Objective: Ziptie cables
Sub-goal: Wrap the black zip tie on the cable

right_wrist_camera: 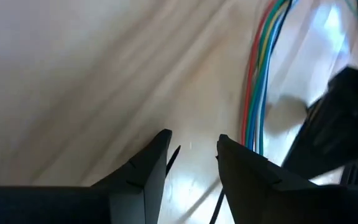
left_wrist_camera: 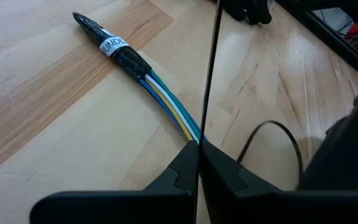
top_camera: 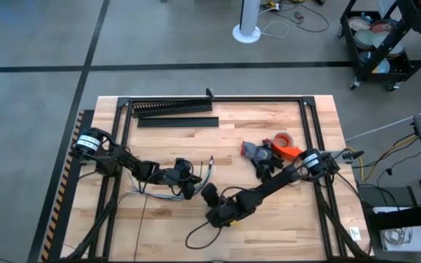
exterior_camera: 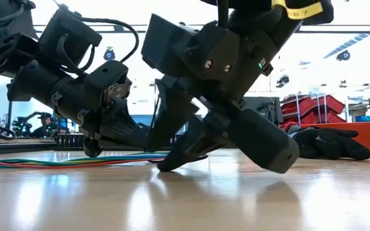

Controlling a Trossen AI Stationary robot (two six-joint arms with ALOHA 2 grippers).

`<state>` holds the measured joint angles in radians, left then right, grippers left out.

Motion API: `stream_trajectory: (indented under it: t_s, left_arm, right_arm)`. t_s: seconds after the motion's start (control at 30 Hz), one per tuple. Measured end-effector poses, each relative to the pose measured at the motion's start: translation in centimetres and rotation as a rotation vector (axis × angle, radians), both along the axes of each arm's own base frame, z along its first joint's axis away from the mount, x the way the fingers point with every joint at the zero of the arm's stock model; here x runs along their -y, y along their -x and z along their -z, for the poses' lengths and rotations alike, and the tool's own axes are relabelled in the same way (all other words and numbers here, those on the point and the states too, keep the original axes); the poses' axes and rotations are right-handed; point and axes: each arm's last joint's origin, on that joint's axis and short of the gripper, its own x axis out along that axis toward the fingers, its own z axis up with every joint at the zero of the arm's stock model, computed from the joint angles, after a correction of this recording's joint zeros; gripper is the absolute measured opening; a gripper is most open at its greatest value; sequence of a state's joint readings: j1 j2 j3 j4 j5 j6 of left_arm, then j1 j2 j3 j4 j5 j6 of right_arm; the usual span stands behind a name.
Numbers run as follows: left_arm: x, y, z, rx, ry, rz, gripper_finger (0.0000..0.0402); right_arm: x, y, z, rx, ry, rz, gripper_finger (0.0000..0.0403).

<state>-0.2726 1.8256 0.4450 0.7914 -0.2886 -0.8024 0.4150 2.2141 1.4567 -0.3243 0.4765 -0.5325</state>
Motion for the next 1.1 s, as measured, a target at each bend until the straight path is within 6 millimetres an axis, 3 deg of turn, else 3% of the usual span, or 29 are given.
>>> stream_trajectory:
  t_s: [0.37,0.67,1.1]
  left_arm:
    - [0.0,0.0,0.0,0.000,0.000,0.001,0.0000]
    - [0.0,0.0,0.0,0.000,0.000,0.001,0.0000]
    - [0.0,0.0,0.0,-0.002,-0.005,0.008,0.0000]
  right_arm:
    - [0.7,1.8,-1.0,-0.095,-0.004,0.174,0.0132]
    - [-1.3,2.6,-0.9,-0.018,0.179,0.106,0.0115]
    - [-1.4,4.8,-0.6,0.093,0.218,0.350,0.0141]
